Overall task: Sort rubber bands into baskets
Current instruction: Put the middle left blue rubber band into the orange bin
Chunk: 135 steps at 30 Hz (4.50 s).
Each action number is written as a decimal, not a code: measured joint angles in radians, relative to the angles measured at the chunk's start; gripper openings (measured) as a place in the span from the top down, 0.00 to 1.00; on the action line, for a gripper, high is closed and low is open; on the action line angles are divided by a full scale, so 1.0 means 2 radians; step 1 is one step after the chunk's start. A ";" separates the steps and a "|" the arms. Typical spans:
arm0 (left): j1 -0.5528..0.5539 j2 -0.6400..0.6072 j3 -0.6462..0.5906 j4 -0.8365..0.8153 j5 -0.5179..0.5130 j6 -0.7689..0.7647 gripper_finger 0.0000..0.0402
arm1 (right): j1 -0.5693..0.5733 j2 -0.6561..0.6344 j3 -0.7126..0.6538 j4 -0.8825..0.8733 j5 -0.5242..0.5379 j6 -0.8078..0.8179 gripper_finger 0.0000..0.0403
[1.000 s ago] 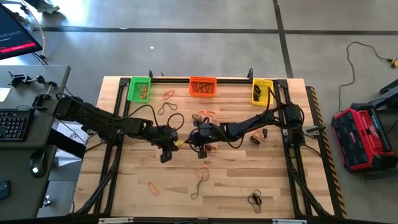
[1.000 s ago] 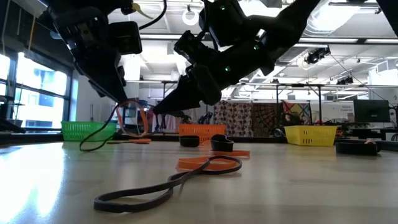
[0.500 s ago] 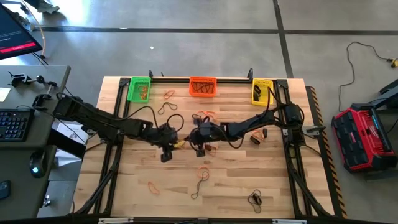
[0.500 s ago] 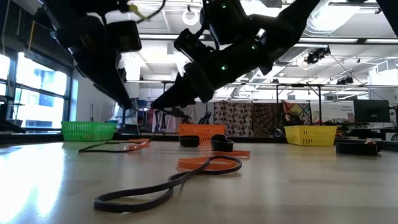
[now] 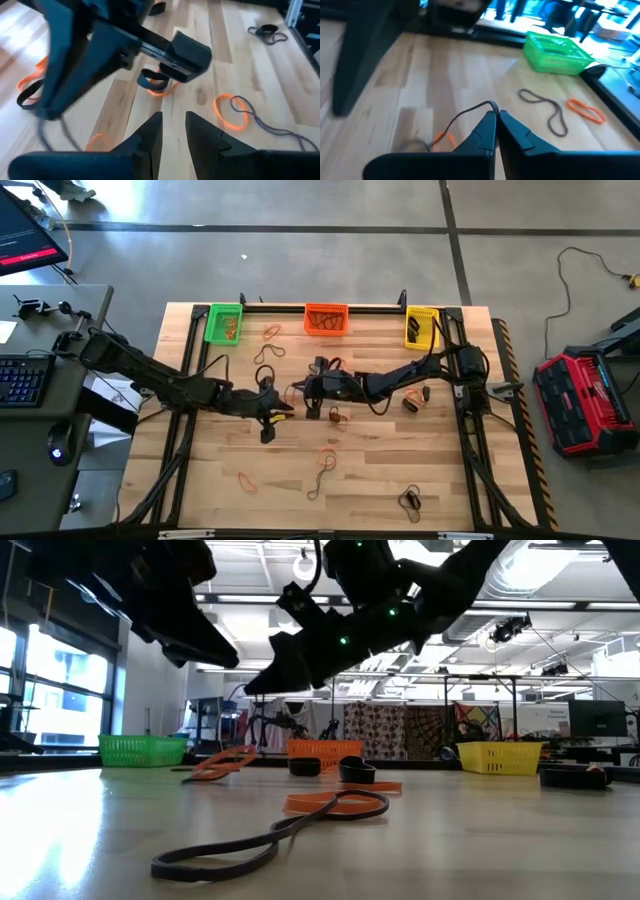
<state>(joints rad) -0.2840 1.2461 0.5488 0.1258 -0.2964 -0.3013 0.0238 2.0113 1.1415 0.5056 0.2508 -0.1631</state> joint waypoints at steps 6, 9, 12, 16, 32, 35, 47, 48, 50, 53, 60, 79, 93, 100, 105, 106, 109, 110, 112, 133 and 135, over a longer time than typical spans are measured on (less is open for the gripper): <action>-0.021 -0.011 -0.006 0.016 -0.028 0.002 0.82 | 0.001 0.000 0.025 -0.001 0.037 0.024 1.00; -0.036 -0.010 -0.006 0.014 -0.041 0.012 0.82 | 0.003 0.000 0.035 -0.004 0.050 0.026 1.00; -0.049 -0.010 -0.006 0.011 -0.051 0.010 0.82 | 0.006 0.000 0.043 -0.014 0.056 0.014 1.00; -0.066 -0.010 -0.006 0.011 -0.080 0.009 0.82 | 0.006 0.000 0.061 -0.055 0.068 0.003 1.00; -0.079 -0.010 -0.029 0.066 -0.108 -0.010 0.90 | -0.053 0.000 0.150 -0.210 0.109 -0.054 1.00; -0.070 -0.010 -0.072 0.148 -0.089 -0.014 0.95 | -0.075 0.000 0.171 -0.250 0.108 -0.054 1.00; -0.047 -0.010 -0.146 0.285 -0.079 -0.001 1.00 | -0.141 0.000 0.254 -0.360 0.108 -0.089 1.00; -0.047 -0.010 -0.146 0.285 -0.079 0.002 1.00 | -0.147 0.000 0.262 -0.367 0.111 -0.092 1.00; -0.047 -0.010 -0.146 0.285 -0.080 0.008 1.00 | -0.158 0.000 0.279 -0.388 0.124 -0.100 1.00; -0.047 -0.010 -0.146 0.285 -0.080 0.010 1.00 | -0.174 0.000 0.297 -0.422 0.134 -0.106 1.00; -0.048 -0.010 -0.146 0.284 -0.076 0.004 1.00 | -0.218 0.000 0.294 -0.459 0.100 -0.089 1.00; -0.047 -0.010 -0.145 0.284 -0.079 0.009 1.00 | -0.288 0.000 0.197 -0.388 -0.032 -0.038 1.00; -0.047 -0.010 -0.145 0.284 -0.079 0.009 1.00 | -0.289 0.000 0.200 -0.464 -0.149 0.036 1.00; -0.047 -0.010 -0.145 0.284 -0.080 0.012 1.00 | -0.315 0.000 0.203 -0.466 -0.165 0.115 1.00; -0.046 -0.010 -0.145 0.284 -0.080 0.013 1.00 | -0.329 0.000 0.203 -0.470 -0.165 0.148 1.00; -0.044 -0.010 -0.145 0.284 -0.080 0.013 1.00 | -0.330 0.000 0.203 -0.474 -0.165 0.149 1.00; -0.035 -0.010 -0.145 0.284 -0.080 0.013 1.00 | -0.329 0.000 0.205 -0.486 -0.165 0.152 1.00; -0.031 -0.010 -0.145 0.284 -0.080 0.013 1.00 | -0.329 0.000 0.209 -0.491 -0.165 0.155 1.00; -0.023 -0.010 -0.145 0.284 -0.080 0.013 1.00 | -0.326 0.001 0.217 -0.494 -0.161 0.160 1.00; 0.008 -0.010 -0.145 0.291 -0.053 0.022 1.00 | -0.307 0.152 0.417 -0.642 -0.120 0.261 1.00; 0.008 -0.010 -0.145 0.291 -0.053 0.022 1.00 | -0.308 0.164 0.423 -0.649 -0.124 0.261 1.00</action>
<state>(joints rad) -0.2676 1.2266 0.2588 0.7078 -0.4016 -0.2573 -0.5914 2.3392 1.9868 -0.7914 0.0023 0.3595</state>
